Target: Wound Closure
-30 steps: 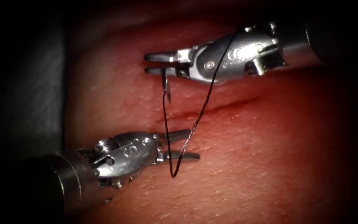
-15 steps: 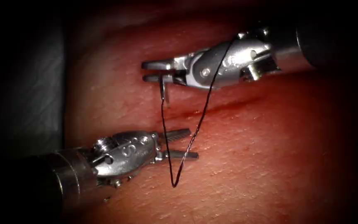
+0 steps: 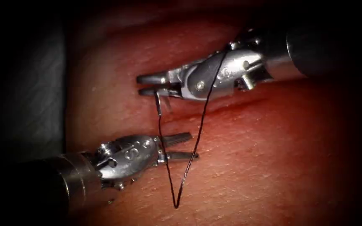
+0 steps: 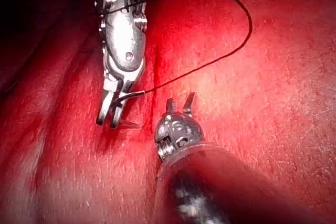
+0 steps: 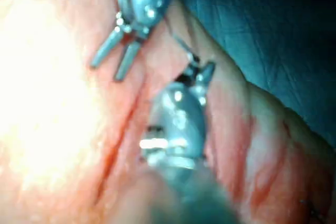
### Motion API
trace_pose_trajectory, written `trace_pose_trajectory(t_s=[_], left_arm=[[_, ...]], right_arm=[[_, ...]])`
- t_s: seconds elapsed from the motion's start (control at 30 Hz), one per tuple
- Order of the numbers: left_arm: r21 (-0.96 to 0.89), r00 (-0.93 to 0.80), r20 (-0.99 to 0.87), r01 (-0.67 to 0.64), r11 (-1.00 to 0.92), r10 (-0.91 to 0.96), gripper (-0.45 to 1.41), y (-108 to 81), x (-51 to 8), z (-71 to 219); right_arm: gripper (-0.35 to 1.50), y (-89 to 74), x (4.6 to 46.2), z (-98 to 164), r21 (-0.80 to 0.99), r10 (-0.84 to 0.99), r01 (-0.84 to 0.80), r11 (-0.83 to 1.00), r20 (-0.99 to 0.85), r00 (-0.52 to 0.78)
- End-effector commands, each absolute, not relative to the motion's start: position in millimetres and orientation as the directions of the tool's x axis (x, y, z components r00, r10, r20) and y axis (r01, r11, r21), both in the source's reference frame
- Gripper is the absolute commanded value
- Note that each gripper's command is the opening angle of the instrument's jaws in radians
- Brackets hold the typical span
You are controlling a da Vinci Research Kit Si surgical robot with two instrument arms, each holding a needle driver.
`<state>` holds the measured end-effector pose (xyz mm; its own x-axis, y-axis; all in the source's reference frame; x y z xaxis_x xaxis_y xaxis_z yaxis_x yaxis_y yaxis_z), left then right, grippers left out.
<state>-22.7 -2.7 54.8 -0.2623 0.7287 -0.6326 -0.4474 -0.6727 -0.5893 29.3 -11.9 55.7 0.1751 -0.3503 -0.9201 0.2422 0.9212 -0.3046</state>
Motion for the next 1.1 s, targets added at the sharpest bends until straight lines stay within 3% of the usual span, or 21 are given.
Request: trace_pose_trajectory(t_s=[0.03,1.1], left_arm=[[-0.593,-0.267,-0.624,-0.450,-0.668,0.734,0.06,-3.1,-23.3,55.8],[-0.607,-0.286,-0.604,-0.440,-0.662,0.744,0.09,-3.4,-22.7,57.0]], right_arm=[[-0.35,-12.5,29.9,56.3,-0.301,-0.347,0.241,0.923,-0.921,0.176],[-0.35,-14.3,27.8,57.4,-0.188,-0.246,0.250,0.950,-0.943,0.226]])
